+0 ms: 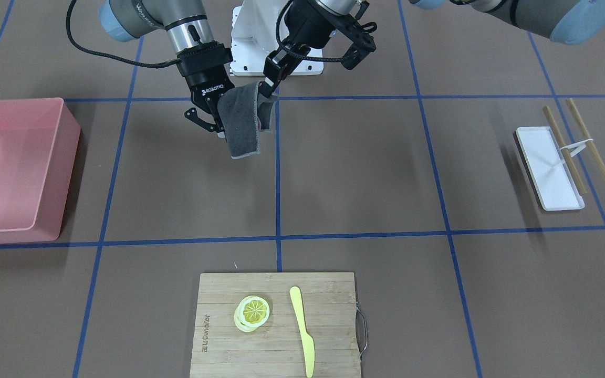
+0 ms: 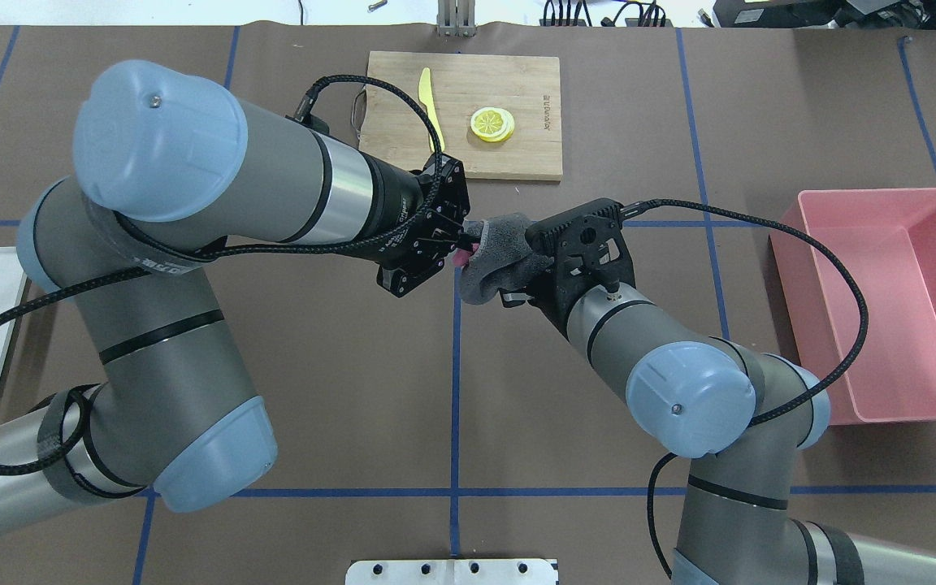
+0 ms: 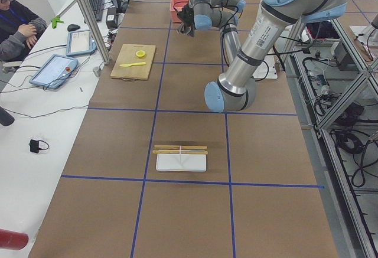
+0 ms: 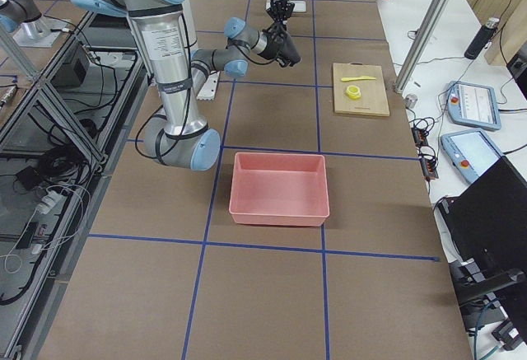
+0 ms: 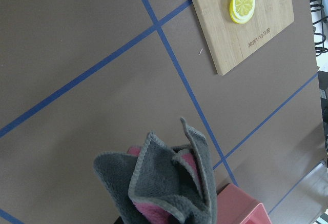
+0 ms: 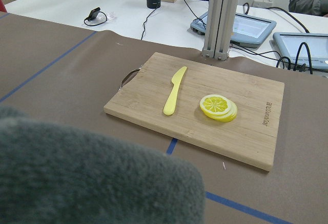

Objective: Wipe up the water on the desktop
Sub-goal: 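Open the left gripper and withdraw it while the right holds the towel, then wipe the towel across the table toward the pink bin with the right gripper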

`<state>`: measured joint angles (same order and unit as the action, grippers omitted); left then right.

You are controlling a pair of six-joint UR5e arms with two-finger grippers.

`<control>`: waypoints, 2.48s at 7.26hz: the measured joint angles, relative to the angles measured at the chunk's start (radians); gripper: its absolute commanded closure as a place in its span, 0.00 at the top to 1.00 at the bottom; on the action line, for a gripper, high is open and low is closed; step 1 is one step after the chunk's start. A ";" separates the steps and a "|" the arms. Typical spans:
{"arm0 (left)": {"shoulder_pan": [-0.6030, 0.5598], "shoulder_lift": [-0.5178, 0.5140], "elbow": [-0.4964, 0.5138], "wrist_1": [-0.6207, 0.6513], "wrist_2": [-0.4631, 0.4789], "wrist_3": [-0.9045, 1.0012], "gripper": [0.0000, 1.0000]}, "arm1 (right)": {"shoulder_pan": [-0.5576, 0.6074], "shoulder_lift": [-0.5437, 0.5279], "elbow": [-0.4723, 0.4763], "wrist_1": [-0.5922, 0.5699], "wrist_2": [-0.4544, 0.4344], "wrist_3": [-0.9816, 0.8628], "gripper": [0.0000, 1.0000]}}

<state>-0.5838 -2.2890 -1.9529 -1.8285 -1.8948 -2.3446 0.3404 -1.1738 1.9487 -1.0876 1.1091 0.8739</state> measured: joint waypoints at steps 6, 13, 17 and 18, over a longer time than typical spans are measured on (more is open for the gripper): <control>-0.095 0.121 -0.019 0.000 -0.038 0.305 0.99 | 0.005 -0.009 0.011 0.000 0.000 0.000 0.00; -0.283 0.381 -0.016 0.072 0.041 1.320 0.99 | 0.009 -0.031 0.031 -0.008 0.000 0.000 0.00; -0.534 0.503 -0.018 0.297 0.101 2.070 0.99 | 0.018 -0.039 0.035 -0.053 0.002 0.000 0.00; -0.629 0.532 -0.005 0.339 0.063 2.190 0.99 | 0.023 -0.040 0.039 -0.094 0.004 0.001 0.00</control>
<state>-1.2131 -1.7572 -1.9580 -1.4892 -1.8323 -0.1541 0.3631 -1.2134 1.9880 -1.1814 1.1132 0.8750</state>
